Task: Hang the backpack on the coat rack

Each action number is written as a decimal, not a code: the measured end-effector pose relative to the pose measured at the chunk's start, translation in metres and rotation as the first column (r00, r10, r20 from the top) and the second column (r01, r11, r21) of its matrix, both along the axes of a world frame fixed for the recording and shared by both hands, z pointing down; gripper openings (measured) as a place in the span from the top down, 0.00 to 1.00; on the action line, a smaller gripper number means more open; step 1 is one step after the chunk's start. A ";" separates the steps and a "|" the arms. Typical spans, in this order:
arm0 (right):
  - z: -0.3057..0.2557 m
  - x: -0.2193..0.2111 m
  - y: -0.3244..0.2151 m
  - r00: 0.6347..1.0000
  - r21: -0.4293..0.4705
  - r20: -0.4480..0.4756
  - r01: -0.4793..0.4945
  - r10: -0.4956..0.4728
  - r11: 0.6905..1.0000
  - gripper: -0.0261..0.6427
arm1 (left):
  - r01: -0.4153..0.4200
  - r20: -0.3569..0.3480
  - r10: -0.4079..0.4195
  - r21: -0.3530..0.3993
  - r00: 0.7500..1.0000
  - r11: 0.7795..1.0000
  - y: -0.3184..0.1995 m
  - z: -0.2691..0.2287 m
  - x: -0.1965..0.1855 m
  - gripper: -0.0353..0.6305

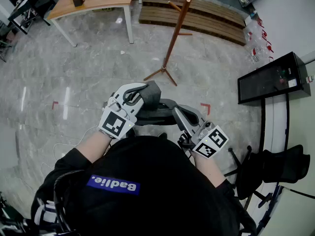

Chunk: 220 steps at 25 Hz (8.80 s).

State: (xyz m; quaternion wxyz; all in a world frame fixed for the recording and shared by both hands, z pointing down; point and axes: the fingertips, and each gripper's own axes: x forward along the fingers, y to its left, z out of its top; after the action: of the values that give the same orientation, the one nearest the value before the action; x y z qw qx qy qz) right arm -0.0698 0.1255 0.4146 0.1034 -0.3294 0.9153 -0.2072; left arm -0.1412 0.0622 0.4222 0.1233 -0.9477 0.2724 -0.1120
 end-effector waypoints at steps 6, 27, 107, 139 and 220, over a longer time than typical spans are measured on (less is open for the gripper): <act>0.001 0.013 -0.001 1.000 -0.001 0.007 -0.006 0.006 1.000 0.95 | -0.020 0.013 0.020 -0.008 1.000 1.000 0.000 0.004 0.016 0.90; 0.014 0.124 -0.017 0.999 -0.017 0.000 -0.051 0.051 0.999 0.95 | 0.055 0.182 -0.042 -0.069 0.982 0.996 -0.079 0.024 0.128 0.90; 0.005 0.221 -0.256 0.997 -0.018 0.004 -0.080 0.080 0.997 0.95 | -0.251 0.862 -0.134 0.286 0.489 0.925 -0.419 -0.033 0.171 0.89; 0.001 0.229 -0.243 0.996 -0.016 0.048 -0.072 0.072 0.997 0.95 | -0.368 0.846 0.210 -0.018 0.489 0.930 -0.411 -0.029 0.177 0.69; -0.037 0.090 -0.258 0.969 0.268 -0.240 0.130 -0.065 0.955 0.95 | 0.006 -0.394 -0.100 -0.232 0.914 0.973 -0.198 -0.061 0.134 0.93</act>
State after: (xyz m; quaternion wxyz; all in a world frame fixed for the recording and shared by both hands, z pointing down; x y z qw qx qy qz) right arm 0.0207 -0.1329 0.3776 0.0331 -0.2872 0.9565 -0.0405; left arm -0.0069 -0.1354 0.3611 -0.0472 -0.9503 0.3032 0.0522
